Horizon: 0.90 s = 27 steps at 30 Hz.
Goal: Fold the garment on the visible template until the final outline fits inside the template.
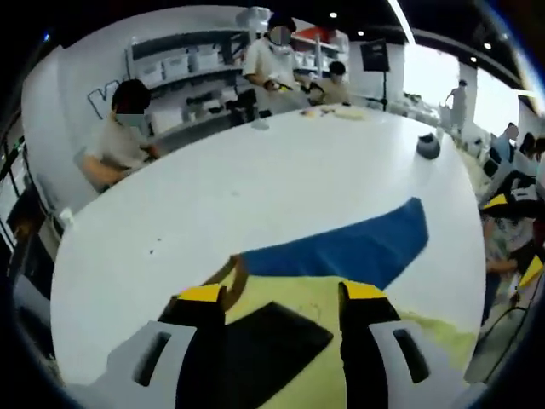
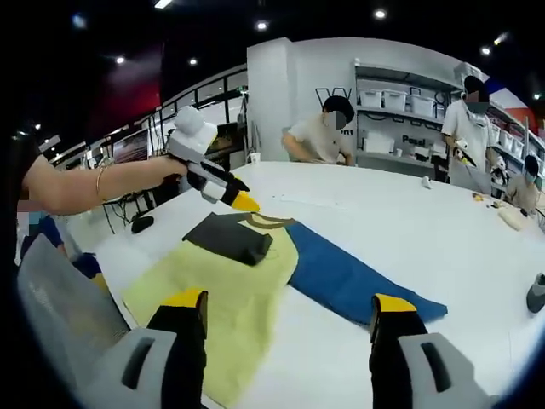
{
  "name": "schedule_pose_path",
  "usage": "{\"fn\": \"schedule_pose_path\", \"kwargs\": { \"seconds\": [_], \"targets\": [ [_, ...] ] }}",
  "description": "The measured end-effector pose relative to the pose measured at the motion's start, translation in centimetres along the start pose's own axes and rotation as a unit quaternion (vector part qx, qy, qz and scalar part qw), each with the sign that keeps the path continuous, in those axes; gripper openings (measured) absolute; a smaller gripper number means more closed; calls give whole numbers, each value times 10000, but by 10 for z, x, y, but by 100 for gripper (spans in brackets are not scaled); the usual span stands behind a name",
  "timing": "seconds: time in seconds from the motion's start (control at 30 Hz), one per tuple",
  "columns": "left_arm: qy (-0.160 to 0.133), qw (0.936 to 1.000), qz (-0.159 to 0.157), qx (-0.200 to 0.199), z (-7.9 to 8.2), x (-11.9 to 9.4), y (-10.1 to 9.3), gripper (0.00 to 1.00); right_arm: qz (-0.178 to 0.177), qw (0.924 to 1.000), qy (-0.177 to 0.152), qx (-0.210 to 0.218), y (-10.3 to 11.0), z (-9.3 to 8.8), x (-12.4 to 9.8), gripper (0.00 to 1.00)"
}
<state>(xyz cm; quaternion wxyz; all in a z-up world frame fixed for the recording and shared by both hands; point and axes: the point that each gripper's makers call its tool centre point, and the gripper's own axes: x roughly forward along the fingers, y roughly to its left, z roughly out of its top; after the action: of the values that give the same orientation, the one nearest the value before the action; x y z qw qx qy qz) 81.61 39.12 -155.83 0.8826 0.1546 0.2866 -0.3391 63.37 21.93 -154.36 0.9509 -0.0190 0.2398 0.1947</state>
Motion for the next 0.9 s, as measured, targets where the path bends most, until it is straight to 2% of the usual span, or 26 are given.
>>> {"fn": "schedule_pose_path", "kwargs": {
  "seconds": [0.1,0.13,0.23,0.33,0.4,0.43,0.6,0.77,0.9],
  "targets": [
    [10,9999,80,103,-1,-6,8,63,-13,10000,38,-91,-1,-1,3,78],
    [-107,9999,62,45,2,-12,8,65,2,9999,72,-112,-2,-1,7,78],
    [-150,9998,-67,-118,1,-28,2,73,-48,9999,6,-102,-4,4,10,76],
    [-297,9995,125,72,3,-48,6,81,4,9998,-95,-158,-1,10,19,74],
    [-475,9986,209,82,6,-61,9,84,87,9995,-37,-292,6,11,30,73],
    [-458,9987,203,49,3,-65,10,86,99,9994,-38,-332,7,12,31,73],
    [-437,9988,240,4,-2,-68,19,90,350,9982,-97,-482,24,18,52,69],
    [-402,9987,300,-47,-8,-70,25,95,557,9960,2,-700,41,20,70,67],
    [-415,9987,296,-60,-12,-73,24,99,697,9935,45,-893,49,22,87,65]
  ]
}}
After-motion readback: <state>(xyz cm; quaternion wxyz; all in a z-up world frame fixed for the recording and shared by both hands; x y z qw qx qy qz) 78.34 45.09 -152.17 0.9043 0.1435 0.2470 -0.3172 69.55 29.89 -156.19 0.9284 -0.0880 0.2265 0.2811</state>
